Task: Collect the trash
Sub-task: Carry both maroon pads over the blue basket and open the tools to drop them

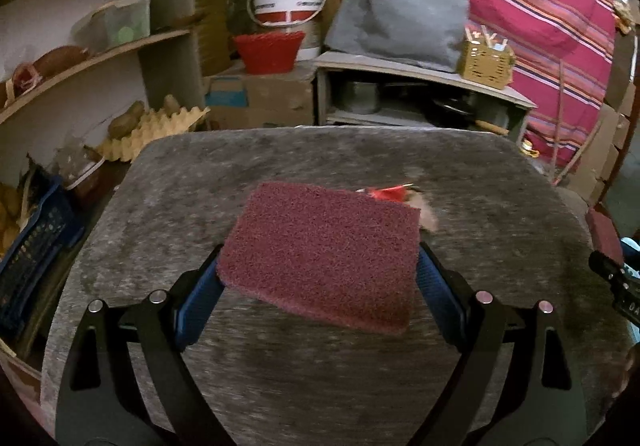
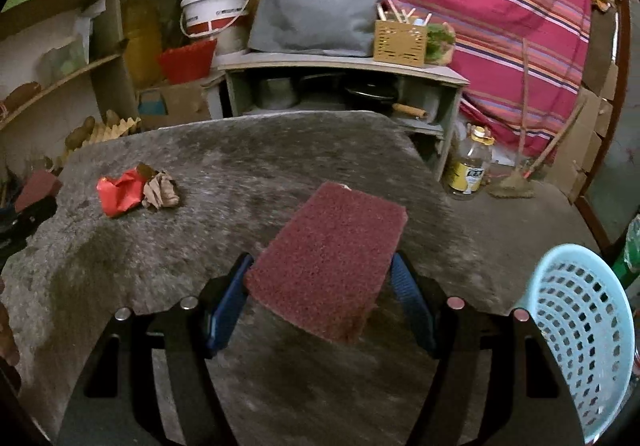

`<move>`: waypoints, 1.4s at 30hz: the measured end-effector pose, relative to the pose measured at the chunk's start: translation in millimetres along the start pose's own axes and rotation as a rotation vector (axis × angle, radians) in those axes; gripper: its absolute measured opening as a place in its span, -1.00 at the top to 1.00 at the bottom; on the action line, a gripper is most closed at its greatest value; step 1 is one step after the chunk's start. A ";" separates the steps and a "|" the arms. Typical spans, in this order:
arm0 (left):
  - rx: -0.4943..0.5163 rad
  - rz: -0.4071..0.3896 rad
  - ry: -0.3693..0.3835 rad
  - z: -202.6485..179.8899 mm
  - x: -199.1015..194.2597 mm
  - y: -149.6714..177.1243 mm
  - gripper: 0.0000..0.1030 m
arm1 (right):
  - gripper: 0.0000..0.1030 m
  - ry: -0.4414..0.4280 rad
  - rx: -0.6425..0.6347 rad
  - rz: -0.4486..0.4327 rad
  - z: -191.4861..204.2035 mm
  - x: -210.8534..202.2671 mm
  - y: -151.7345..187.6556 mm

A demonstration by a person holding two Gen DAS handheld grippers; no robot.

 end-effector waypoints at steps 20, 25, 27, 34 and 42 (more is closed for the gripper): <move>0.138 -0.077 0.117 -133.1 -62.3 12.6 -0.71 | -0.35 0.151 0.097 -0.043 -132.8 -85.3 31.7; 0.162 -0.096 0.138 -164.4 -80.5 9.4 -0.71 | -0.35 0.166 0.124 -0.060 -162.0 -102.4 34.4; 0.168 -0.109 0.146 -175.1 -89.5 10.8 -0.71 | -0.35 0.170 0.136 -0.067 -174.4 -109.0 36.1; 0.194 -0.124 0.189 -215.3 -113.4 18.7 -0.71 | -0.35 0.196 0.185 -0.066 -207.9 -123.5 49.3; 0.224 -0.133 0.266 -264.6 -129.8 30.5 -0.71 | -0.35 0.203 0.207 -0.092 -233.4 -139.5 55.2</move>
Point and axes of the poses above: each gripper's, at about its wrist camera, not at the fingertips, and x roughly the way its jaws point, z to its left, y to its underside, the point moved 5 cm from there along x, roughly the way its jaws point, and after that the axes turned 15 degrees about -y, right-handed, at the moved point
